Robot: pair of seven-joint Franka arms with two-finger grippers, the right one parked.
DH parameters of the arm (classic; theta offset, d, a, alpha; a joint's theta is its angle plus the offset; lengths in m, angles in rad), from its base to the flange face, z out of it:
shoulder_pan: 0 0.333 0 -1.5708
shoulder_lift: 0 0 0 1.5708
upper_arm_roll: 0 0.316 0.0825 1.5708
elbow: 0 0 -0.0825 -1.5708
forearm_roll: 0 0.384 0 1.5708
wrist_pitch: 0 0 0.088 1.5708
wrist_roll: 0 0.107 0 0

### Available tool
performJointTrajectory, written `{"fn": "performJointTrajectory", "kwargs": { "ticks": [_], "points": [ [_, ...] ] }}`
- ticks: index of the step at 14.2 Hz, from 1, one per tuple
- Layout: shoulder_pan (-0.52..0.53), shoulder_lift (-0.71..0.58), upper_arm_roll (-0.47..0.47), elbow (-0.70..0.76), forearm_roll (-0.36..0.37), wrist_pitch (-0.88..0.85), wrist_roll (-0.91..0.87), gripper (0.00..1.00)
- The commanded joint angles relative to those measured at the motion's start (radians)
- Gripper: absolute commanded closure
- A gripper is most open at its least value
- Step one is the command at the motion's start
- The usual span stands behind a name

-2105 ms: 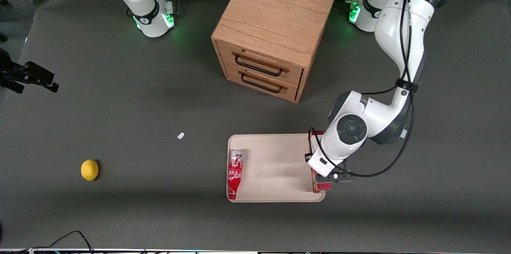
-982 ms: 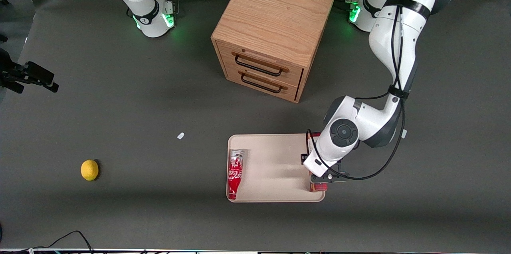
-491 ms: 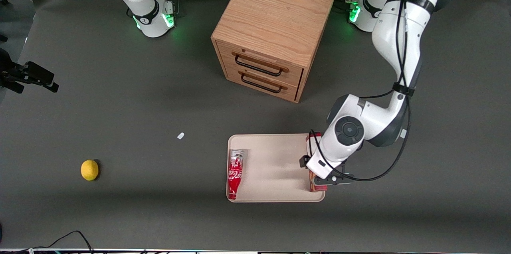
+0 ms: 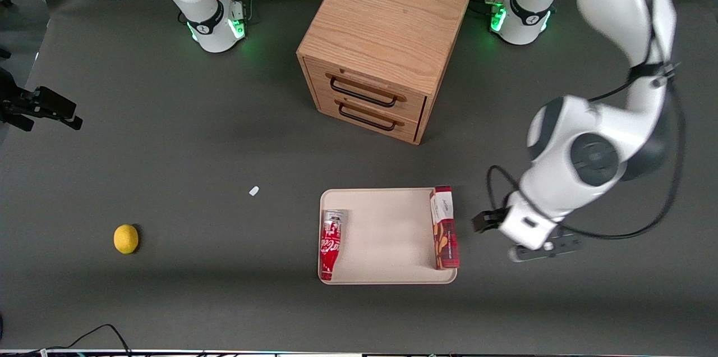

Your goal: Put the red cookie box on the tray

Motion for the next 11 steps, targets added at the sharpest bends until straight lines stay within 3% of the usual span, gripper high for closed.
{"fn": "performJointTrajectory", "kwargs": {
  "ticks": [1, 4, 7, 11],
  "points": [
    [0.116, -0.202, -0.006, -0.194, -0.058, -0.045, 0.158, 0.00],
    [0.196, -0.320, -0.006, -0.234, -0.061, -0.195, 0.265, 0.00],
    [0.265, -0.465, -0.006, -0.341, -0.061, -0.219, 0.368, 0.00],
    [0.304, -0.565, -0.006, -0.346, -0.063, -0.338, 0.439, 0.00]
  ]
}}
